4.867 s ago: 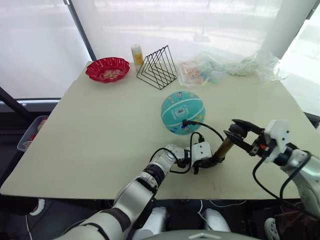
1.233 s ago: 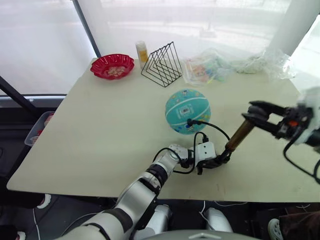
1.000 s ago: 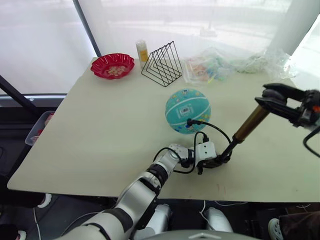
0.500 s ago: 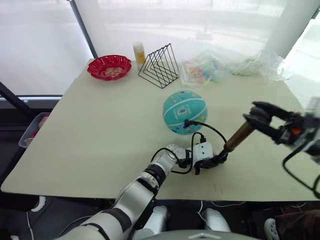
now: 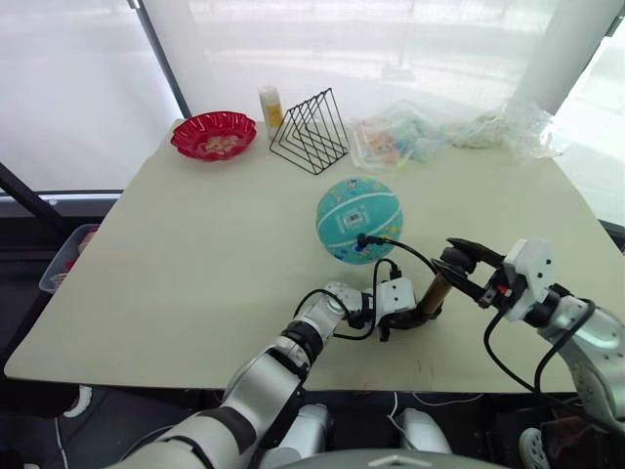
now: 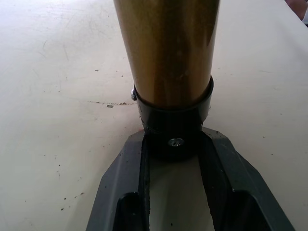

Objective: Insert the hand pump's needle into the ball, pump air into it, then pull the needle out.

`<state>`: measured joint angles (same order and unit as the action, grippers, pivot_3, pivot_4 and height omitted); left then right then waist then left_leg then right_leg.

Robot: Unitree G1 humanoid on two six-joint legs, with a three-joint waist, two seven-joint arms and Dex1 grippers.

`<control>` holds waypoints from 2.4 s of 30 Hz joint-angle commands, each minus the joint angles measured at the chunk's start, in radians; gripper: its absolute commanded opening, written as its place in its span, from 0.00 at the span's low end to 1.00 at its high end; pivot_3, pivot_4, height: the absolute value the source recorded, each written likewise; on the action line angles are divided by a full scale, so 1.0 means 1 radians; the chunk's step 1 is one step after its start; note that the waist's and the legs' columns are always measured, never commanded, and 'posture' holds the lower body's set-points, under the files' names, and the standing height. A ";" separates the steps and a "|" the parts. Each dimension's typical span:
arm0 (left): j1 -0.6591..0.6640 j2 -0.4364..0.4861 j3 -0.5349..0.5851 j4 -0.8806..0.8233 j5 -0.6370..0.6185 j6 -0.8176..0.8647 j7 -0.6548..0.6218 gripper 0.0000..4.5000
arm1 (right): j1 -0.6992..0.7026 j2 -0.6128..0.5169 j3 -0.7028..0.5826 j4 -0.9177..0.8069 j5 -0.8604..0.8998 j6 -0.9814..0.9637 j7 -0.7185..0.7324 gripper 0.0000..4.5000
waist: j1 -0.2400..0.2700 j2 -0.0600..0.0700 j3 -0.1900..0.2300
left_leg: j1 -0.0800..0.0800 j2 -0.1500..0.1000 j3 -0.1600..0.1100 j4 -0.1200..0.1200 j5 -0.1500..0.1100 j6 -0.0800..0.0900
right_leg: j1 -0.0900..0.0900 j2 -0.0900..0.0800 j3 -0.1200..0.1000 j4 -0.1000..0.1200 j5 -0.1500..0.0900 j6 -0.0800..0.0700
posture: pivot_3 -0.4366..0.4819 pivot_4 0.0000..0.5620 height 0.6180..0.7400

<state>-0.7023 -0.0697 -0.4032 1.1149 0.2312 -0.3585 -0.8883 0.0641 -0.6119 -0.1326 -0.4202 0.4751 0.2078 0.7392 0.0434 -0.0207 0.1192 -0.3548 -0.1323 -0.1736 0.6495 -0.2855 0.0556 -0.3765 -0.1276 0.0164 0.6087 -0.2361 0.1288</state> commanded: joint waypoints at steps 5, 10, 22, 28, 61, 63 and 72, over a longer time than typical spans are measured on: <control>0.052 0.017 -0.060 0.133 0.088 0.089 0.021 0.24 | -0.118 -0.156 -0.183 -0.117 0.246 0.210 0.034 0.42 | 0.013 0.009 0.006 | -0.005 -0.002 0.000 0.001 0.000 0.000 | -0.004 -0.001 0.000 0.000 0.000 0.000 | 0.48 0.27 1.00; 0.051 0.015 -0.061 0.136 0.090 0.087 0.021 0.24 | -0.275 -0.354 -0.416 -0.110 0.453 0.364 0.042 0.42 | 0.025 0.012 0.017 | -0.009 -0.004 0.001 0.003 0.000 0.000 | -0.006 -0.004 0.000 0.000 0.001 -0.001 | 0.48 0.27 1.00; 0.056 0.016 -0.063 0.133 0.091 0.082 0.015 0.24 | -0.235 -0.382 -0.448 -0.150 0.487 0.474 0.026 0.42 | 0.028 0.008 0.019 | -0.010 -0.004 0.001 0.003 0.000 0.000 | -0.007 -0.006 -0.002 -0.001 0.001 -0.001 | 0.48 0.27 1.00; 0.058 0.017 -0.063 0.132 0.090 0.084 0.016 0.24 | -0.072 -0.295 -0.299 -0.181 0.317 0.358 0.052 0.42 | 0.022 0.001 0.013 | -0.006 -0.004 0.001 0.003 0.000 0.000 | -0.004 -0.005 -0.002 0.000 0.001 0.000 | 0.48 0.27 1.00; 0.062 0.018 -0.062 0.129 0.088 0.083 0.020 0.24 | -0.311 -0.344 -0.450 -0.096 0.474 0.381 -0.006 0.42 | 0.006 0.002 0.014 | -0.007 -0.006 0.002 0.004 0.000 0.001 | -0.006 -0.005 0.003 -0.002 0.004 0.001 | 0.48 0.27 1.00; 0.062 0.018 -0.063 0.129 0.089 0.081 0.020 0.24 | -0.352 -0.377 -0.489 -0.082 0.512 0.410 -0.015 0.42 | 0.006 0.004 0.015 | -0.008 -0.006 0.002 0.004 0.000 0.001 | -0.006 -0.005 0.003 -0.002 0.004 0.001 | 0.48 0.27 1.00; 0.060 0.022 -0.064 0.128 0.090 0.080 0.014 0.24 | -0.371 -0.401 -0.519 -0.078 0.541 0.459 -0.022 0.42 | 0.010 0.004 0.018 | -0.010 -0.006 0.003 0.004 0.000 0.001 | -0.007 -0.006 0.002 -0.002 0.004 0.001 | 0.48 0.27 1.00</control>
<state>-0.7130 -0.0831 -0.4007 1.1095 0.2285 -0.3702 -0.8898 -0.2667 -0.9998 -0.4993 -0.4719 1.0139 0.7269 0.7437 0.0537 -0.0163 0.1368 -0.3649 -0.1381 -0.1709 0.6535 -0.2852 0.0563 -0.3845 -0.1333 0.0188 0.6067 -0.2321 0.1301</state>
